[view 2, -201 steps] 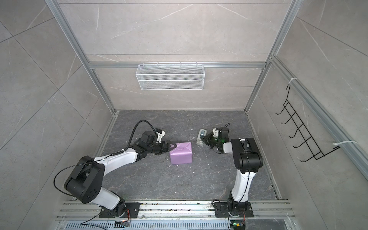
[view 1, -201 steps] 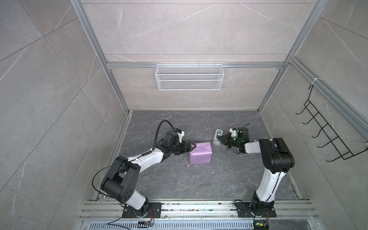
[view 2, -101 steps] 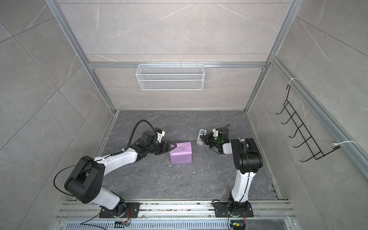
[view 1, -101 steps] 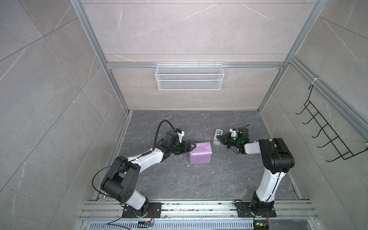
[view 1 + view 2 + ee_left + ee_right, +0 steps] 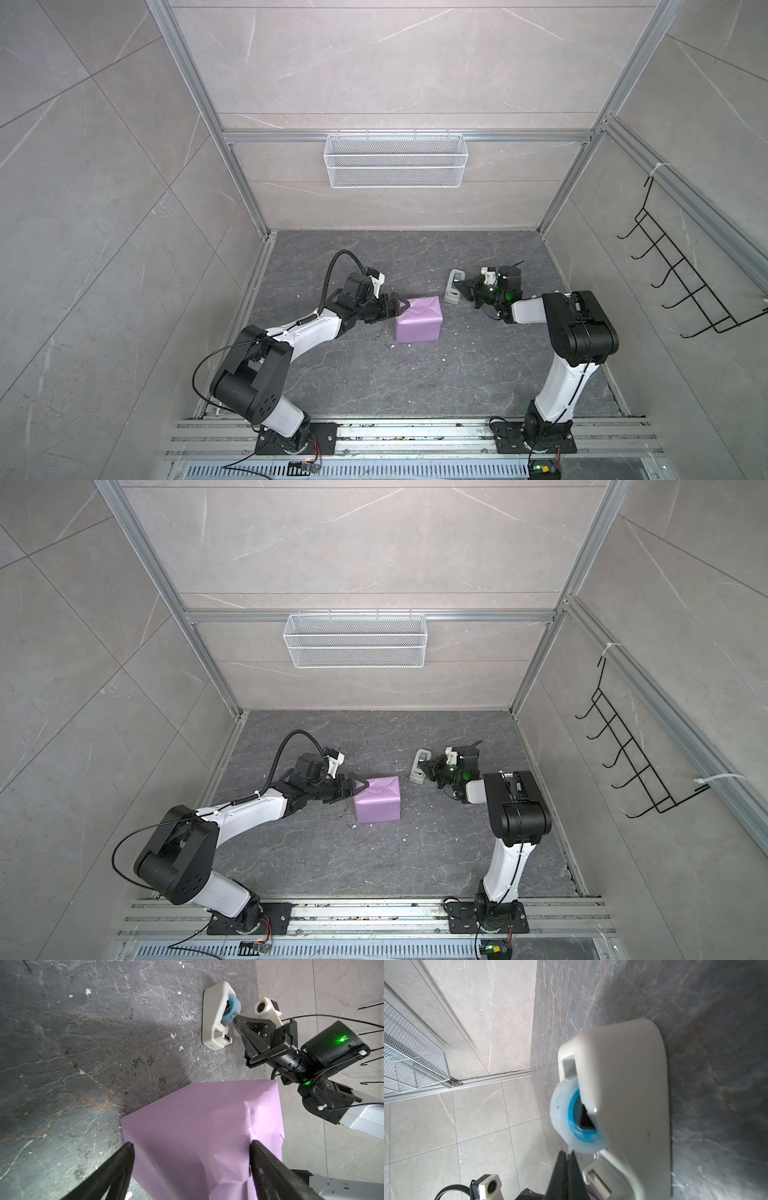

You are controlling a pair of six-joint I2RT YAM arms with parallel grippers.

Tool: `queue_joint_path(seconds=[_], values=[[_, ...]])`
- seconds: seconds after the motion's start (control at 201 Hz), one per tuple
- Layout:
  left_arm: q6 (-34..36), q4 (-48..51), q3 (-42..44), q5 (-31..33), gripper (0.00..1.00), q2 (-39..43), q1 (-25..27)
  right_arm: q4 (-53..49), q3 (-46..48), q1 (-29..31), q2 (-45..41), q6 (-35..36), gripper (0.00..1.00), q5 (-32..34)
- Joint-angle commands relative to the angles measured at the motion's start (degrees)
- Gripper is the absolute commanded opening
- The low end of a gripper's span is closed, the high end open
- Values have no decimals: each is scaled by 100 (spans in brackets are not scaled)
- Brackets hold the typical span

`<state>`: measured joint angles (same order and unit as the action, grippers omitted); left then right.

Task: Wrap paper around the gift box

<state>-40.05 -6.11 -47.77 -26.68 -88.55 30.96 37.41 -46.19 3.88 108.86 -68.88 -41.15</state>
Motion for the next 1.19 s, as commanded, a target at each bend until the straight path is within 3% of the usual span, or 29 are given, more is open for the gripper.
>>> queue_joint_path(seconds=[0.0,0.657,1.185], values=[[191,385,119,57,87,-83,18,197,138,152,-282,-35,0,-161],[181,356,123,44,87,-117,20,454,1035,559,-652,-51,0,163],[183,362,92,26,87,-136,23,184,1104,572,-429,152,0,621]])
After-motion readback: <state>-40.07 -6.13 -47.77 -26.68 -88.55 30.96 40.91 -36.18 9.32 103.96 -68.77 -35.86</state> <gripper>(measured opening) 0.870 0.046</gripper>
